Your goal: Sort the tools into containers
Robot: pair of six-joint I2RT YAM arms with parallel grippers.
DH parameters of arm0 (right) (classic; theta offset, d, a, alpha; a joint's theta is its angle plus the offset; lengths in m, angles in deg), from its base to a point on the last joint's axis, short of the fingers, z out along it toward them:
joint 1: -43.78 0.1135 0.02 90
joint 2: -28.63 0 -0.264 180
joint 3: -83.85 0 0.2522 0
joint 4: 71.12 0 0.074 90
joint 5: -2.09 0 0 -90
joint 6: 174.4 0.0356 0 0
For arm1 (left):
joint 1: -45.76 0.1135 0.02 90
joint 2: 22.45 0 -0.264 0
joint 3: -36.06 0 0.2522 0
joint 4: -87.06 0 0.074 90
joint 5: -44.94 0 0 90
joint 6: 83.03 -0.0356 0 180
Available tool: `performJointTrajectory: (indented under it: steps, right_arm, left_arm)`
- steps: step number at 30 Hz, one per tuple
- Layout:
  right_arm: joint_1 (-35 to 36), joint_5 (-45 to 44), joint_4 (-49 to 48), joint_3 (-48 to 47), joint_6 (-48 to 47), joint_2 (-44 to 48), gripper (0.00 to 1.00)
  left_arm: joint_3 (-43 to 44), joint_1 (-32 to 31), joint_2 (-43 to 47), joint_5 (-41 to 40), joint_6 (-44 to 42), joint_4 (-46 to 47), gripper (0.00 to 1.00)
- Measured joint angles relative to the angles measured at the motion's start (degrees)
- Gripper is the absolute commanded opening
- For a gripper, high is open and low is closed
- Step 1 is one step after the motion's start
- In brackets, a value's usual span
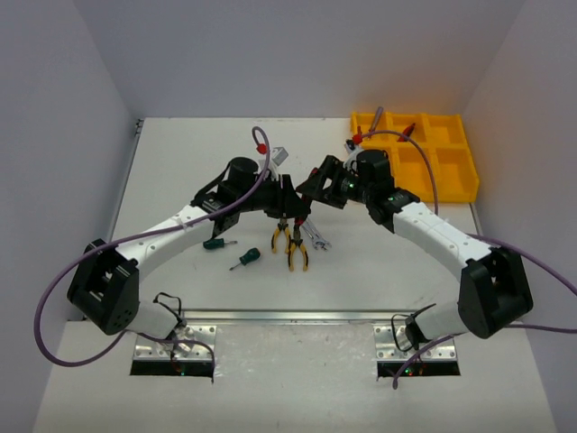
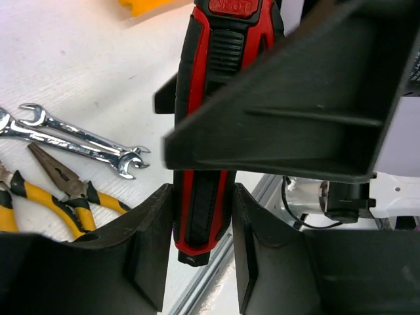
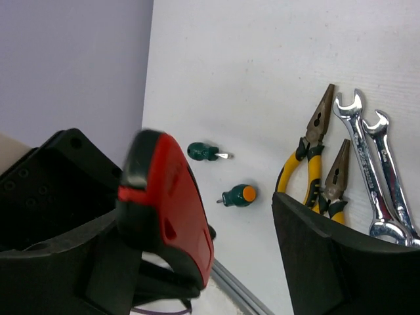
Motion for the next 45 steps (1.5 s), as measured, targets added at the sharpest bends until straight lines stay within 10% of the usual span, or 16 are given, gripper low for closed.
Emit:
performJointTrajectory:
  steps: [4,8,14,22,28,38,42,45]
  right_arm:
    - [2.19,-2.87,-0.86,-1.70,-0.11,-1.14,0.00]
    - [2.84,-4.03,-0.93,-2.01,-0.43,-2.12,0.00]
    - [1.82,-5.04,5.38,-6.83,-3.98,-5.27,0.00]
    - [-20.36,-16.20,21.69,-43.59,-15.98,-25.63,0.00]
    - [-31.46,-29.02,23.65,-72.57,-25.87,-46.46,0.00]
    - [-32.19,-32.18,17.38,-74.60,-32.75,-58.51,0.02]
    - [-31.85,-31.28,16.39,-74.29,-33.39,-61.61,0.31]
    - [-31.73,-30.74,16.64,-73.56,-33.50,-62.16,0.77]
  left_arm:
    - [-0.35,-0.53,0.06,0.99,0.55,1.39,0.05]
    - [-1.07,-0.57,0.31,-0.23,0.52,1.90,1.00]
    - [-0.38,-0.73,3.65,-12.19,-0.73,-6.05,1.00]
    - [1.17,-0.71,15.89,-39.23,-5.84,-28.26,1.00]
    - [-2.16,-0.71,22.60,-40.94,-9.37,-33.55,1.00]
    - [-10.23,-0.76,23.46,-37.57,-10.02,-34.07,1.00]
    - [-10.23,-0.76,22.78,-36.13,-10.51,-32.76,1.00]
    - [-10.23,-0.76,22.19,-35.53,-10.53,-32.65,1.00]
